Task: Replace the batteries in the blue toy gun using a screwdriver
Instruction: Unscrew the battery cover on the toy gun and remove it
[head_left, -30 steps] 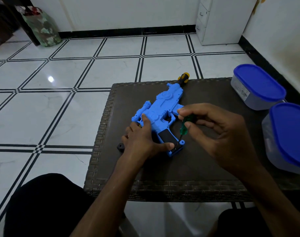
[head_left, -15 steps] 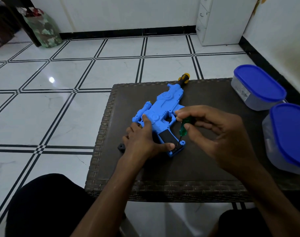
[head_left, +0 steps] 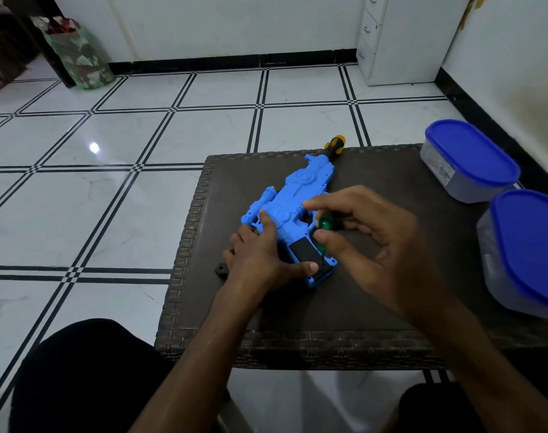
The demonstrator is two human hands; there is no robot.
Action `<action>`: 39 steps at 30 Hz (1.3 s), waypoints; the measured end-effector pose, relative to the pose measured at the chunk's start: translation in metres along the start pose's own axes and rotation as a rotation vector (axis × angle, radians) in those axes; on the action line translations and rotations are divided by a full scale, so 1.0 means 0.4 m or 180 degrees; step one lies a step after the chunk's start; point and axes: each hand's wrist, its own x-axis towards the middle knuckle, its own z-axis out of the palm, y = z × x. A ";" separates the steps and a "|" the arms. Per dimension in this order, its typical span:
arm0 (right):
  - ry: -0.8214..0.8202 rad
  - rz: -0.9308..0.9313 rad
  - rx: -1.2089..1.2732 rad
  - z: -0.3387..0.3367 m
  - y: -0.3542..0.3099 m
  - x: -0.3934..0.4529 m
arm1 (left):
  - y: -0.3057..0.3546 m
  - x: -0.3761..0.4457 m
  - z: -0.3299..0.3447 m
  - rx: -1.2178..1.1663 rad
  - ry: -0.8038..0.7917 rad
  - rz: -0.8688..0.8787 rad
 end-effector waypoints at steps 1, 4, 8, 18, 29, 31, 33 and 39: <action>0.0008 0.0036 0.0060 -0.002 0.000 -0.002 | 0.000 0.001 0.000 0.0014 -0.0003 -0.0010; 0.0005 0.0033 0.0023 -0.007 0.005 -0.006 | 0.001 0.003 0.001 0.0040 -0.0029 -0.0030; 0.0154 0.0077 -0.0170 -0.005 0.011 0.000 | 0.002 0.003 0.001 0.0044 -0.0045 -0.0024; 0.0122 0.0048 0.0066 -0.006 0.008 -0.003 | 0.003 0.004 0.000 0.0048 -0.0027 -0.0053; 0.0063 0.0142 0.0122 -0.011 0.003 -0.005 | 0.004 0.003 -0.001 0.0051 -0.0042 -0.0054; -0.0044 0.0042 0.0070 -0.012 0.006 -0.004 | 0.003 0.004 0.000 0.0065 -0.0027 -0.0045; -0.0109 -0.0014 0.0008 -0.013 0.010 -0.002 | 0.002 0.004 0.000 0.0069 0.0004 -0.0022; 0.0042 0.0010 -0.0031 -0.017 0.016 -0.004 | 0.002 0.004 -0.001 0.0064 -0.0054 -0.0059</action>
